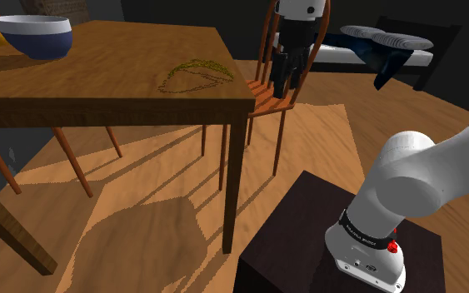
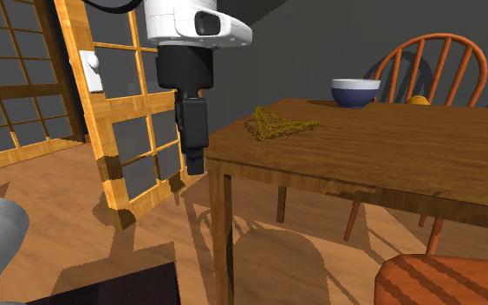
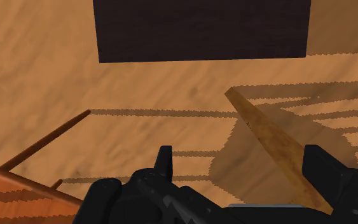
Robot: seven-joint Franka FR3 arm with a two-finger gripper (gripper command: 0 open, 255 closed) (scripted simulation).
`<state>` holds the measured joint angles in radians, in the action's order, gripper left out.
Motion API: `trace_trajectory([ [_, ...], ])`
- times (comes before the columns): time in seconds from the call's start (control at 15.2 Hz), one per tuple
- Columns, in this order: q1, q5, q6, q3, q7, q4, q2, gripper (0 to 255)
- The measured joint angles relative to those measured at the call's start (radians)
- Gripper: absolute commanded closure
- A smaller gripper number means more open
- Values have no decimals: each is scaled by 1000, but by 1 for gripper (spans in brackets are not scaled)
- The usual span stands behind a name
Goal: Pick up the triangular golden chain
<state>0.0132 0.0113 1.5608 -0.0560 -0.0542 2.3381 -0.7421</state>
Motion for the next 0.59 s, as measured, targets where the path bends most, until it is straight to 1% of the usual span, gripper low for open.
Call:
trace_trajectory([
  [0.07,0,0,0,0,0,0,0,0],
  [0.26,2,10,20,4,6,-65,72,0],
  [0.59,8,35,55,12,22,-245,259,0],
])
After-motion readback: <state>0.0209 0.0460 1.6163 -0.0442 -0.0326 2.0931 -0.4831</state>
